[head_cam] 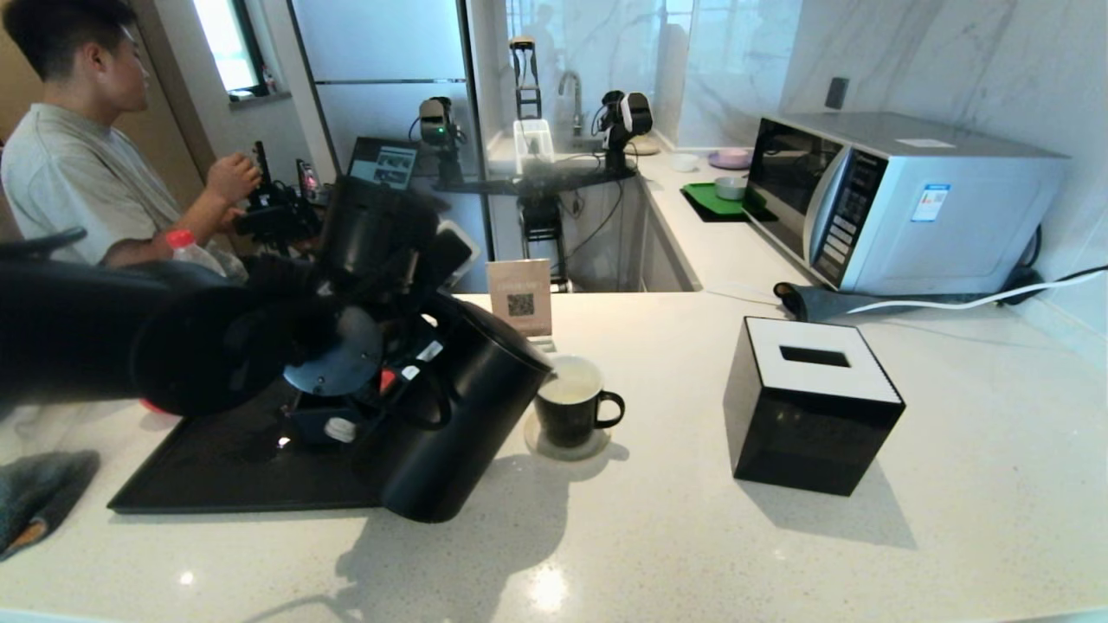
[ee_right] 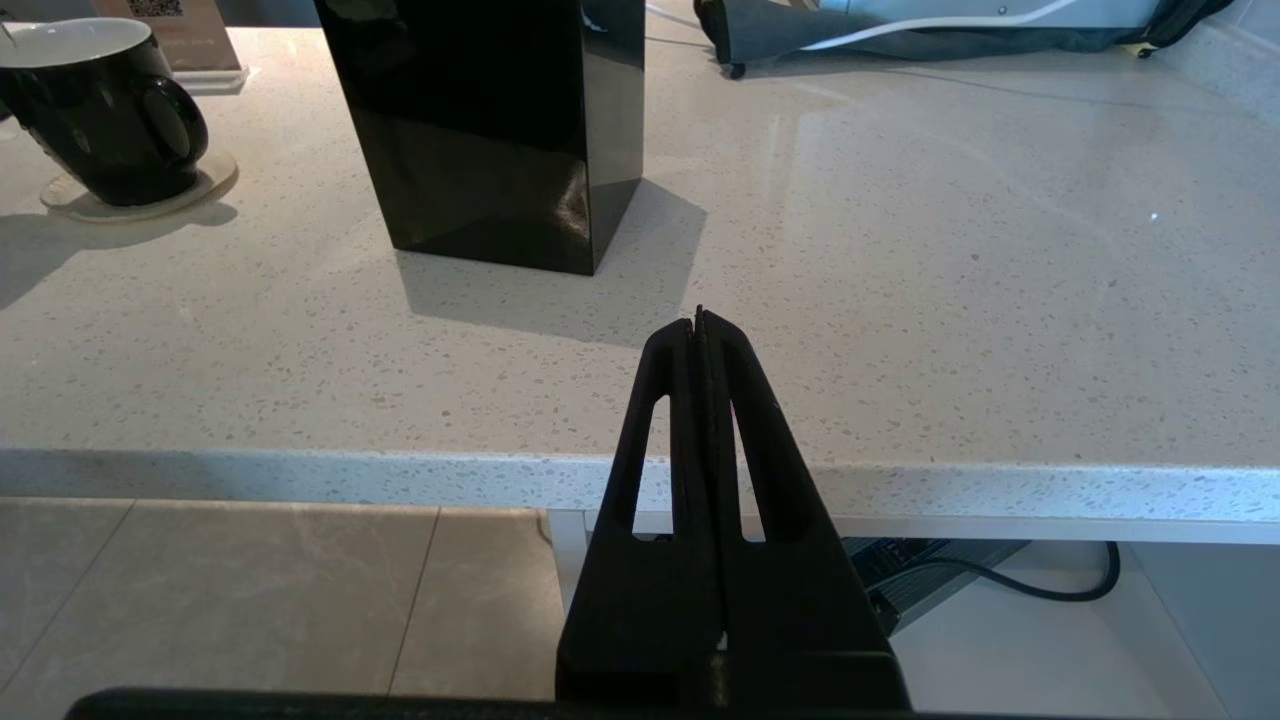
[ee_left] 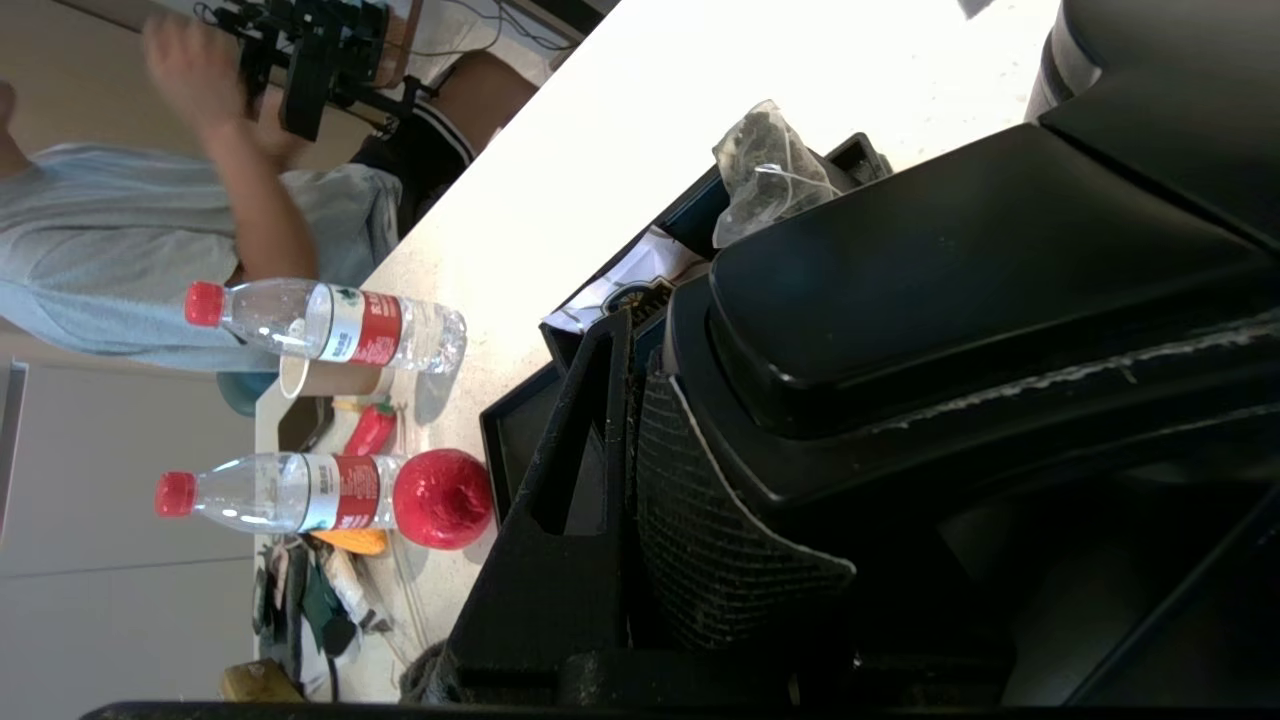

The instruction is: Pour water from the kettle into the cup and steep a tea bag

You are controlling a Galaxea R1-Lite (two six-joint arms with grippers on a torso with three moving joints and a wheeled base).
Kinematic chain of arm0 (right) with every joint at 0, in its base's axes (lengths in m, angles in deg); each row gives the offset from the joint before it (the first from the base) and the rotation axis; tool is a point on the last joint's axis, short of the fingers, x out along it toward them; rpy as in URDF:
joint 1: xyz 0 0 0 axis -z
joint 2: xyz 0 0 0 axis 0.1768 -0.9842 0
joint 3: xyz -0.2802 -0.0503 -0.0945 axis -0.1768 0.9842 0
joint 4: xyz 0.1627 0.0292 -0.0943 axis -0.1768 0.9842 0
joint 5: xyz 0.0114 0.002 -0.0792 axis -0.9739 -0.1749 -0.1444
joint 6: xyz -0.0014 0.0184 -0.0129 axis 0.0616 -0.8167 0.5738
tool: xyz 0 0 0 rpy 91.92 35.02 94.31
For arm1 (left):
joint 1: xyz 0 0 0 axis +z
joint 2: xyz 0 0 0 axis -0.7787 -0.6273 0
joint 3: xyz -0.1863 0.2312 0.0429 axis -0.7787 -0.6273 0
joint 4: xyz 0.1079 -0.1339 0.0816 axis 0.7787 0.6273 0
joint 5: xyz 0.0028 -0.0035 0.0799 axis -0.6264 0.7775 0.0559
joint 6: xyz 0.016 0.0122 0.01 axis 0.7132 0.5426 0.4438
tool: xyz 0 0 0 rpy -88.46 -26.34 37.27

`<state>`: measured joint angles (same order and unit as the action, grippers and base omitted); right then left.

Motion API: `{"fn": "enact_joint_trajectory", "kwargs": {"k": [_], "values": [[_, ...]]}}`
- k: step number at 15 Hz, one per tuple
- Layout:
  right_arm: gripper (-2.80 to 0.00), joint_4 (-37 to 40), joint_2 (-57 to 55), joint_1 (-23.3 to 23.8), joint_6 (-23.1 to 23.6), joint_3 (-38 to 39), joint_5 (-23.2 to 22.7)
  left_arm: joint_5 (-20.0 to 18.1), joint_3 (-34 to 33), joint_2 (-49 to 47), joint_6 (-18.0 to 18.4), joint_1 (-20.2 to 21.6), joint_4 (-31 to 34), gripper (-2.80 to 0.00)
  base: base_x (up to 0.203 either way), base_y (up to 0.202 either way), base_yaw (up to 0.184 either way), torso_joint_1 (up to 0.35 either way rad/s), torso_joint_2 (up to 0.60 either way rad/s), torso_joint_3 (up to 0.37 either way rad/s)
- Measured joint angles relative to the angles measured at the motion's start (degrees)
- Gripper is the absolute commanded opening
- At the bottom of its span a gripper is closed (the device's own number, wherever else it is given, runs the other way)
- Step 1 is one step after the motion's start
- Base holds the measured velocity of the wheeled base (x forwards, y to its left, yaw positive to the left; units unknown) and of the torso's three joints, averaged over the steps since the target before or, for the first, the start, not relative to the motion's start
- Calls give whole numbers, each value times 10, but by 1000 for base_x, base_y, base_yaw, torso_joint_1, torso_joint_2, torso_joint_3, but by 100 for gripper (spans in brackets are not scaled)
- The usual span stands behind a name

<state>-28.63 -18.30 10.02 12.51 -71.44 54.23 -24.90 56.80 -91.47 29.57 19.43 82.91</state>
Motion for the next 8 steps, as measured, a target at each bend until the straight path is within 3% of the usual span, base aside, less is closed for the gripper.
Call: {"fn": "enact_joint_trajectory", "kwargs": {"k": [8], "values": [[-280,0,0,0,0,0,0,0,0,1,-1,0,11,-280,0,0,0,0,0,0]]}}
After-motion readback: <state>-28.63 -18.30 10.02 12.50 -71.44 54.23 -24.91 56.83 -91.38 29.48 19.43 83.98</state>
